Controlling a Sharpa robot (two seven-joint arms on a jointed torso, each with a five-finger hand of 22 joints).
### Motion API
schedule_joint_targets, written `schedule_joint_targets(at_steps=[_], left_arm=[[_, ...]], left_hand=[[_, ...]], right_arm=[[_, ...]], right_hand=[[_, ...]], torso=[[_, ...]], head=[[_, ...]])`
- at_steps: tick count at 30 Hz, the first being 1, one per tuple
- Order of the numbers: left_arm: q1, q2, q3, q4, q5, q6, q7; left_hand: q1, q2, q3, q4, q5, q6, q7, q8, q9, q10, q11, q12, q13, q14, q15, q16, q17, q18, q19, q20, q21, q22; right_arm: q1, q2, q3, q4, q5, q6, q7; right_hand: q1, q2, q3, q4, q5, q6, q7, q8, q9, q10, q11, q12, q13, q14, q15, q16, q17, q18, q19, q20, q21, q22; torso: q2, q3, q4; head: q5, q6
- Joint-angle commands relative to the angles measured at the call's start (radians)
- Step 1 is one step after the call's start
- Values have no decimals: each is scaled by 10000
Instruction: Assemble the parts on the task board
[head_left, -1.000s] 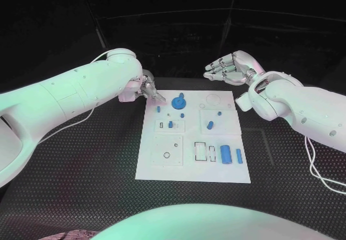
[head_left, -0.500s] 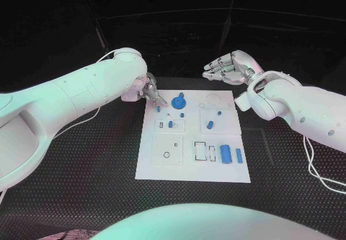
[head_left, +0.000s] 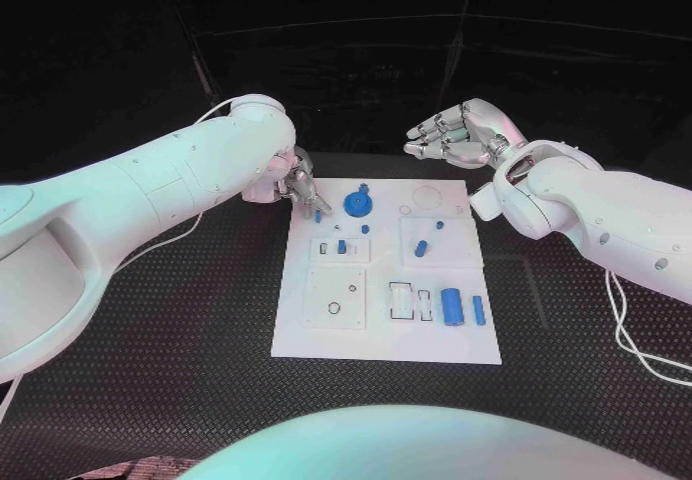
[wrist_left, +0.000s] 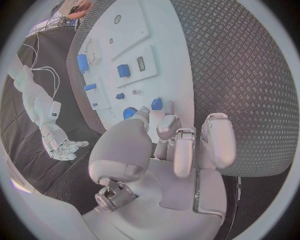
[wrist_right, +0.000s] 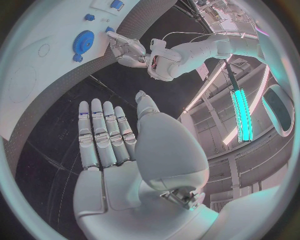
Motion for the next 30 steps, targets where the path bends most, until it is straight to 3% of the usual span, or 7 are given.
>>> schedule_joint_targets(at_steps=[1,11,19,30], left_arm=[[14,8,4,-14,166,46,-15],[11,8,3,-25,279,-264,5],[10,22,3,6,461,-176,9],[10,23,3,8,505,-120,3]], left_hand=[[161,79,28,-98,49,83,-6,-31,22,46,-44,46,-9,1054,22,30,2635,117,64,-44,44,268],[585,397,257,-351,66,228,-84,58,128,90,-112,68,6,1054,-32,30,2635,108,94,-91,77,321],[964,403,447,-690,71,276,-135,154,242,106,-159,62,1,1054,-68,30,2635,101,108,-128,91,353],[871,373,408,-654,50,318,-135,206,301,135,-162,77,22,1054,-74,30,2635,93,124,-136,113,382]], right_arm=[[16,14,5,9,32,59,86],[16,37,4,-15,33,72,87],[16,55,3,-32,33,91,85],[16,78,1,-56,37,101,92]], right_hand=[[-76,20,-44,-5,36,51,94,-56,8,-24,34,61,-13,-1,-2,-38,-16,49,83,-9,-35,-16],[-71,26,-42,-8,56,55,91,-56,8,-23,32,66,-13,2,-3,-38,-20,49,89,-10,-46,-16],[-71,26,-42,-8,56,55,91,-56,8,-23,32,66,-13,2,-3,-38,-20,49,89,-10,-46,-16],[-71,26,-42,-8,56,55,91,-56,8,-23,32,66,-13,2,-3,-38,-20,49,89,-10,-46,-16]], torso=[[-6,2,8],[-3,3,5],[4,0,8],[-6,3,8]], head=[[-4,-7],[10,-37],[5,-77],[24,-109]])
